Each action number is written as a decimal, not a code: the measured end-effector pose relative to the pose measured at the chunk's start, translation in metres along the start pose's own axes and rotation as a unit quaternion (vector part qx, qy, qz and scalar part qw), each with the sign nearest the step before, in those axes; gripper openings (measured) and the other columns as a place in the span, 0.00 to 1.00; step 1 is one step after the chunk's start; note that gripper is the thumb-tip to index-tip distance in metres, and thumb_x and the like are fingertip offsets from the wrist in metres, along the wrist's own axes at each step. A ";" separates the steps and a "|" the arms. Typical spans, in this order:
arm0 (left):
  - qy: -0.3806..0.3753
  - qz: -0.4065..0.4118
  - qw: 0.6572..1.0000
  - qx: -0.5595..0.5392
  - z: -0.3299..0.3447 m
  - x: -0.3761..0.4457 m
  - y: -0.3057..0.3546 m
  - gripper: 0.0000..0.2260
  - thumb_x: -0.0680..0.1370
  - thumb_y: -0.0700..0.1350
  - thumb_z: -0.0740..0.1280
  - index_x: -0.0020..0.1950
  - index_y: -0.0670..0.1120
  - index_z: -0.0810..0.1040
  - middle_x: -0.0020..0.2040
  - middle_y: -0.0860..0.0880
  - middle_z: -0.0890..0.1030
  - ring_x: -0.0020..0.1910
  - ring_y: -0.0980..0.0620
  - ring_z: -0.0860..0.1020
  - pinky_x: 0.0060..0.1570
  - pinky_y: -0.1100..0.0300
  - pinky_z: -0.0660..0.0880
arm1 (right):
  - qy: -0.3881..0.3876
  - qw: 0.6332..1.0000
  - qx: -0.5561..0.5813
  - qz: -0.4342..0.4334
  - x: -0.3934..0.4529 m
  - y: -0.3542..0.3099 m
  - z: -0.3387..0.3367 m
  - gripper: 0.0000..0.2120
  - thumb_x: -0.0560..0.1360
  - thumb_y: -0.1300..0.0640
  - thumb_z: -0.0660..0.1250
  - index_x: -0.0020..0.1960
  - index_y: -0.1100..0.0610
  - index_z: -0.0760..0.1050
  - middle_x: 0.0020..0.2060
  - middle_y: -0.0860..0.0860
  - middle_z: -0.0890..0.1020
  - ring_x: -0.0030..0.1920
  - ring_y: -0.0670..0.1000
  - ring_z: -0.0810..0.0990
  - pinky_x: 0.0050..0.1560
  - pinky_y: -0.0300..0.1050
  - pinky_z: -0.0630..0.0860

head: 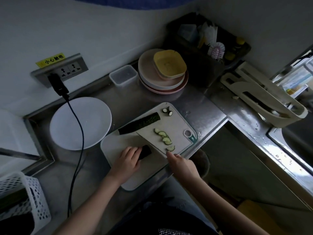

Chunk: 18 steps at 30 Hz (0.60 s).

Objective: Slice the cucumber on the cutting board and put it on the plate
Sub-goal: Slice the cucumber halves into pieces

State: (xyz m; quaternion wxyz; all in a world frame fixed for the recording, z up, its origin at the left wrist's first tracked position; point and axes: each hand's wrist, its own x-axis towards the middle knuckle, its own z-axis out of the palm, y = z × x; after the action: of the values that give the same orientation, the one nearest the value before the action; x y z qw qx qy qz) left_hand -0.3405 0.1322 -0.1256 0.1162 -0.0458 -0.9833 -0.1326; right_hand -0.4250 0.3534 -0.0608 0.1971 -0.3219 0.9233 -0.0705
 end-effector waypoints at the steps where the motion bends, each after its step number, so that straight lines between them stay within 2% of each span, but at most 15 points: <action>1: 0.003 0.005 1.000 0.001 -0.001 -0.001 0.000 0.19 0.74 0.47 0.59 0.57 0.37 0.79 0.50 0.42 0.79 0.52 0.46 0.71 0.52 0.53 0.73 | -0.009 1.000 0.007 0.007 0.002 -0.001 -0.001 0.13 0.78 0.57 0.58 0.63 0.52 0.64 0.48 0.53 0.79 0.42 0.59 0.80 0.36 0.51 0.76; 3: 0.002 0.016 1.000 -0.004 -0.001 -0.003 0.002 0.19 0.74 0.47 0.59 0.58 0.37 0.79 0.51 0.43 0.79 0.53 0.47 0.71 0.53 0.54 0.71 | 0.001 0.999 0.023 0.032 0.005 0.003 -0.005 0.10 0.79 0.56 0.57 0.60 0.53 0.64 0.45 0.53 0.80 0.40 0.59 0.81 0.37 0.53 0.79; 6: -0.014 0.015 1.000 -0.024 0.002 -0.002 0.006 0.20 0.75 0.47 0.59 0.60 0.37 0.78 0.52 0.43 0.79 0.54 0.47 0.71 0.51 0.53 0.76 | 0.038 0.995 0.047 0.075 0.007 0.022 -0.017 0.07 0.80 0.55 0.57 0.58 0.55 0.66 0.41 0.51 0.78 0.36 0.55 0.80 0.35 0.51 0.80; 9: -0.027 0.025 0.998 -0.049 0.005 0.007 0.012 0.19 0.76 0.46 0.58 0.65 0.40 0.72 0.55 0.44 0.79 0.54 0.46 0.72 0.53 0.51 0.76 | 0.055 0.994 0.047 0.079 0.008 0.029 -0.027 0.07 0.81 0.53 0.56 0.55 0.56 0.67 0.37 0.48 0.73 0.33 0.53 0.75 0.34 0.50 0.77; 12: -0.021 0.019 0.997 -0.072 0.008 0.019 0.018 0.17 0.77 0.46 0.58 0.64 0.43 0.68 0.54 0.43 0.78 0.53 0.46 0.72 0.51 0.52 0.76 | 0.080 0.991 0.066 0.082 0.004 0.016 -0.025 0.04 0.81 0.55 0.57 0.52 0.56 0.67 0.32 0.47 0.71 0.31 0.52 0.75 0.31 0.52 0.76; 15: -0.011 0.024 0.997 -0.073 0.009 0.022 0.021 0.15 0.75 0.44 0.58 0.61 0.42 0.69 0.56 0.43 0.74 0.53 0.45 0.70 0.48 0.52 0.77 | 0.093 0.989 0.086 0.074 -0.005 -0.003 -0.018 0.05 0.81 0.56 0.57 0.54 0.55 0.68 0.34 0.49 0.73 0.31 0.54 0.75 0.27 0.49 0.71; 17: -0.011 0.059 0.997 -0.052 0.009 0.026 0.021 0.16 0.73 0.43 0.57 0.60 0.41 0.69 0.53 0.42 0.78 0.53 0.45 0.70 0.49 0.53 0.76 | 0.090 0.993 0.070 0.040 -0.011 -0.016 -0.011 0.06 0.81 0.55 0.57 0.55 0.55 0.68 0.36 0.50 0.74 0.30 0.54 0.74 0.24 0.44 0.65; 18: -0.011 0.075 0.996 -0.041 0.009 0.028 0.021 0.16 0.72 0.43 0.57 0.59 0.41 0.68 0.51 0.41 0.80 0.53 0.45 0.70 0.50 0.53 0.74 | 0.085 0.995 0.057 0.020 -0.013 -0.020 -0.007 0.05 0.80 0.56 0.58 0.55 0.55 0.67 0.37 0.51 0.76 0.30 0.56 0.75 0.24 0.43 0.65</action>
State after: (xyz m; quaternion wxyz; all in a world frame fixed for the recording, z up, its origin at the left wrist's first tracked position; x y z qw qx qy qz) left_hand -0.3675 0.1562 -0.1222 0.1125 -0.1251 -0.9722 -0.1629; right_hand -0.4071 0.3465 -0.0451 0.1377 -0.2846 0.9374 -0.1461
